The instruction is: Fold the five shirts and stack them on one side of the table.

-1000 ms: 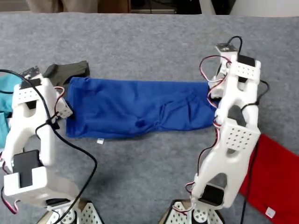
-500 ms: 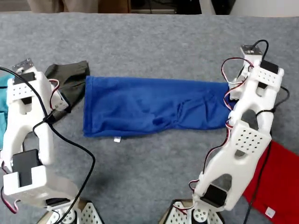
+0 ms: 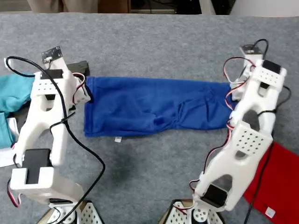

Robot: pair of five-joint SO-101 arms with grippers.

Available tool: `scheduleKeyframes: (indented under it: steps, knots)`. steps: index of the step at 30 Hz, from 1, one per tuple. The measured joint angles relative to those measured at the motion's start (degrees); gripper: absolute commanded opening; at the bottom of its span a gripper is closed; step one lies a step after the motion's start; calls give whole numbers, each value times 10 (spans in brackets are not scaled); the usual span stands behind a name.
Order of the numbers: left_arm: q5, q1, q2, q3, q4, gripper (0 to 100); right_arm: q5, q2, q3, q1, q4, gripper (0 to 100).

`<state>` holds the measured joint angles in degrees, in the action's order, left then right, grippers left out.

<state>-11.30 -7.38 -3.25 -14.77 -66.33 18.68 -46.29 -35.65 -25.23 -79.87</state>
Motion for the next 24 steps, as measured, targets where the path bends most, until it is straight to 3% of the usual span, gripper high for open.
scheduleKeyframes:
  steps: [9, 19, 24]
  knots:
    - [0, 5, -142, 29, 23, 178, -36, 17, 0, -50, 18, 155]
    - [-1, 18, -255, 177, -42, 19, -114, 17, 0, -85, 94, 155]
    - [-1, 38, -275, 221, -75, 19, -124, 17, 0, -98, 123, 155]
